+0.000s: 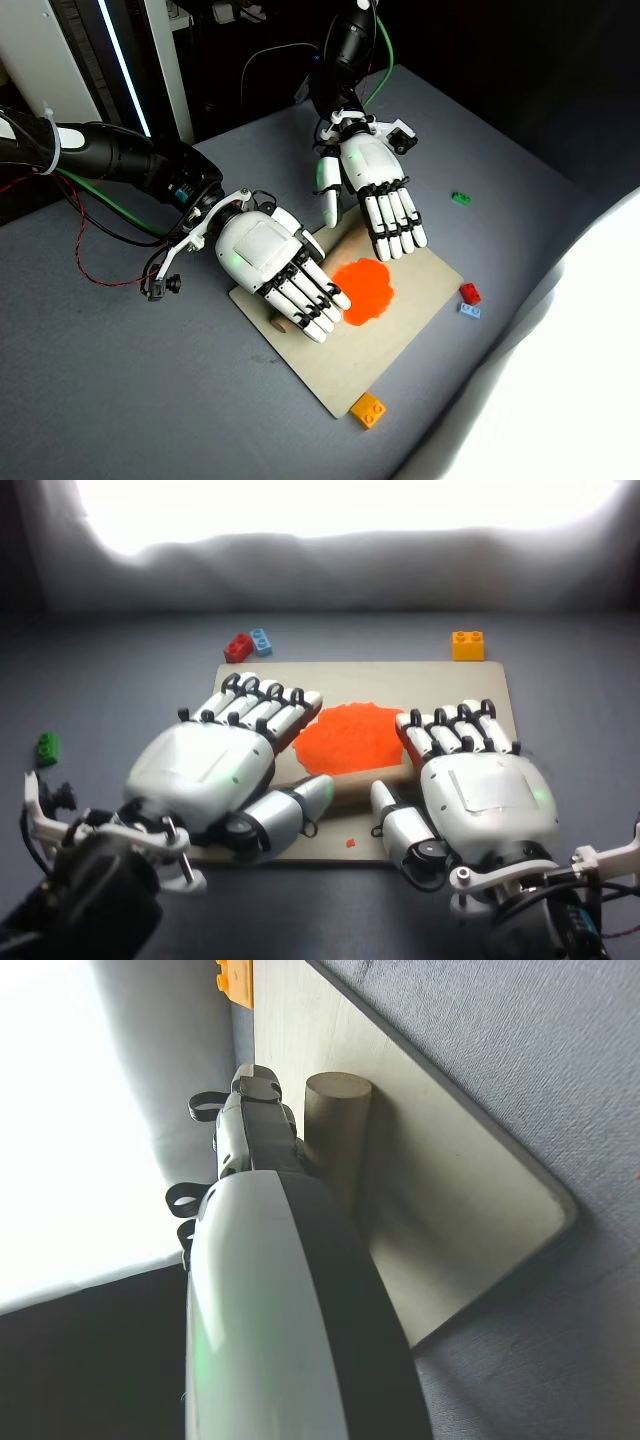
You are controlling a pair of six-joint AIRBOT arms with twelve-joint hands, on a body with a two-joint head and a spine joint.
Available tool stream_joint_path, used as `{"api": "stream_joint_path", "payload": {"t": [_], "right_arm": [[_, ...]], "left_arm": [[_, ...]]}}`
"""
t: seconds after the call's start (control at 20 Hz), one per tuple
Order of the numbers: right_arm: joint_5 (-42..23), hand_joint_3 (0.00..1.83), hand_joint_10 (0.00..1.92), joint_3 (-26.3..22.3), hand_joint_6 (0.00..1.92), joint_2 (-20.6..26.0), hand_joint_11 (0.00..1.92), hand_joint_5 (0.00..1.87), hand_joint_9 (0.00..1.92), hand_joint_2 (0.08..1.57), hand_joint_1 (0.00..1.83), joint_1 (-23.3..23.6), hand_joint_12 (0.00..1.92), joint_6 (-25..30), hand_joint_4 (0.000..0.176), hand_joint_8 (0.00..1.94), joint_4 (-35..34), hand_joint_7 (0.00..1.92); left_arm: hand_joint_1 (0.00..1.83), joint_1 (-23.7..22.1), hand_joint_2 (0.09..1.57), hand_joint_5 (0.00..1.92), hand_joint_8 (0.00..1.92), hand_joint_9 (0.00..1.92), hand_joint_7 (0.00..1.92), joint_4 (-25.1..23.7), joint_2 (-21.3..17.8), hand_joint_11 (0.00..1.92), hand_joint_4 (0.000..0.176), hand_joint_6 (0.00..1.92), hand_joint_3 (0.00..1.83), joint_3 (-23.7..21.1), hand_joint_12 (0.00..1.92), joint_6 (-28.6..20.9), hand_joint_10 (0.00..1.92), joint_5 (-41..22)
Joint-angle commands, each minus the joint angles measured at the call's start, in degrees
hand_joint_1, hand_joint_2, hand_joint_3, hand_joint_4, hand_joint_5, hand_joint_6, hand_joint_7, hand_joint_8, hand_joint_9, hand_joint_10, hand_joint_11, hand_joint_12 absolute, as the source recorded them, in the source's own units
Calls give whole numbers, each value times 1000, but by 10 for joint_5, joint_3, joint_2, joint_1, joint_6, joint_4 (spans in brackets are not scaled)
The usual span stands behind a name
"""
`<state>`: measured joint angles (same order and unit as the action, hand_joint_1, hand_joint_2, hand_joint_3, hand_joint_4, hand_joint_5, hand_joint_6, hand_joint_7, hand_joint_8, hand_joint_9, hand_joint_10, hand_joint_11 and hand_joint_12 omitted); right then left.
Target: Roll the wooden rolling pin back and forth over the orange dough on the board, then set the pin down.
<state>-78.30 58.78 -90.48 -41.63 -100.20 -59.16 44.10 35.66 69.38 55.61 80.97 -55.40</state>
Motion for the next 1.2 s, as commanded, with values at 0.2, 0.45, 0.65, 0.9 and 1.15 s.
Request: {"api": "stream_joint_path", "payload": {"t": [0.2,0.45,0.65,0.9,1.15], "right_arm": [[-55,56,4,-1,6,9,0,251,181,1571,0,11,149,-1,0,2,46,291],[-56,57,6,-3,11,21,0,282,194,1566,0,21,294,4,0,3,46,293],[-50,86,11,-16,1,41,0,279,194,1571,0,27,295,6,0,4,46,282],[-10,52,0,-55,0,97,0,247,150,1571,0,40,169,4,0,0,46,238],[38,14,2,-73,2,171,0,248,117,1544,0,64,115,22,0,1,70,214]], "left_arm": [[0,-51,1509,178,20,99,207,-15,-56,8,0,19,0,-8,4,12,13,48],[0,-102,1502,232,8,174,248,-15,-95,0,0,4,0,-16,235,22,5,149],[0,-138,1507,183,1,114,182,-15,-134,0,0,1,1,-52,80,68,1,168],[0,-178,1520,178,0,115,192,-16,-150,0,0,0,3,-69,70,96,1,228],[0,-201,1521,185,4,131,204,-18,-161,0,0,3,2,-87,79,100,6,247]]}}
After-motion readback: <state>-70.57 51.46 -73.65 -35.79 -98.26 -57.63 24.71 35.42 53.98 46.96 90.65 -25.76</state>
